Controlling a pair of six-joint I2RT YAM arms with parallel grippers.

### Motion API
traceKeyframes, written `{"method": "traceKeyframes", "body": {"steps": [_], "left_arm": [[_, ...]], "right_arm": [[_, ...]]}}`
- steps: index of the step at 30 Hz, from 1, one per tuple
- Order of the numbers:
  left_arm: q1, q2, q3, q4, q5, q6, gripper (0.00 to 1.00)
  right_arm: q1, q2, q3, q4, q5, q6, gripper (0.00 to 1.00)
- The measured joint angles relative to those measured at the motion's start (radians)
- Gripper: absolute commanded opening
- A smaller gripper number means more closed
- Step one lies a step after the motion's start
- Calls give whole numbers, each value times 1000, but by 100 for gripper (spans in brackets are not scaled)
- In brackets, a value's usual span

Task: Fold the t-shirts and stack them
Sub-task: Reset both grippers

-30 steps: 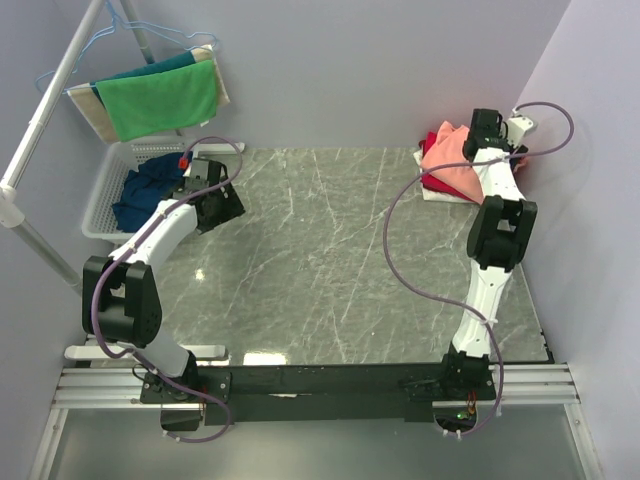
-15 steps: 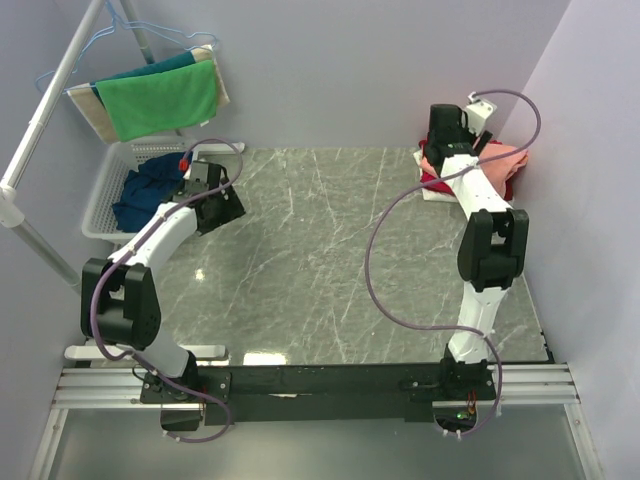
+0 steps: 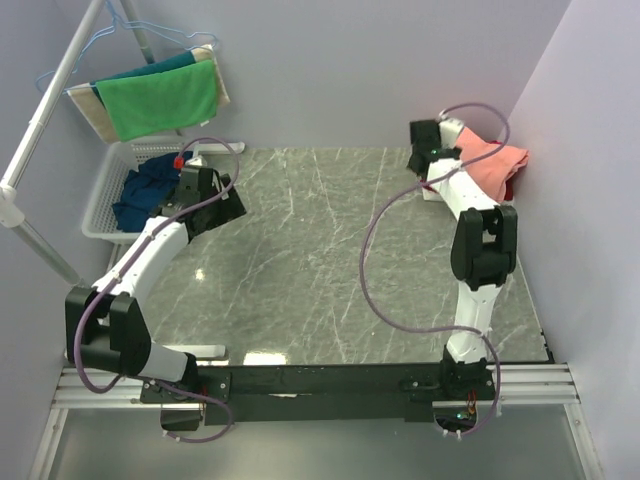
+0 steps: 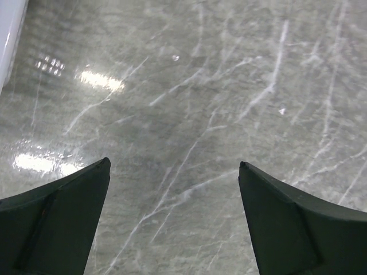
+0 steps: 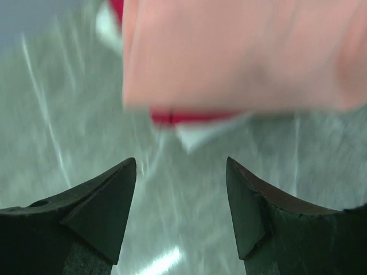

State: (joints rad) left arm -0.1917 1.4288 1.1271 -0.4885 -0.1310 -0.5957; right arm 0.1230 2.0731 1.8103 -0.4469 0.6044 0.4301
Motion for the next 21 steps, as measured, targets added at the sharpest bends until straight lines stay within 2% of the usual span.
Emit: {"method": "traceKeyframes", "body": {"steps": [4, 12, 16, 21], "left_arm": [[-7, -28, -13, 28, 26, 13, 99], [-47, -29, -26, 64, 40, 39, 99], [-72, -35, -26, 66, 36, 54, 99], [-100, -46, -26, 65, 28, 61, 99]], "right_arm": [[92, -123, -217, -3, -85, 0, 70], [298, -395, -440, 14, -158, 29, 70], [365, -474, -497, 16, -164, 44, 70], [452, -490, -509, 17, -171, 53, 70]]}}
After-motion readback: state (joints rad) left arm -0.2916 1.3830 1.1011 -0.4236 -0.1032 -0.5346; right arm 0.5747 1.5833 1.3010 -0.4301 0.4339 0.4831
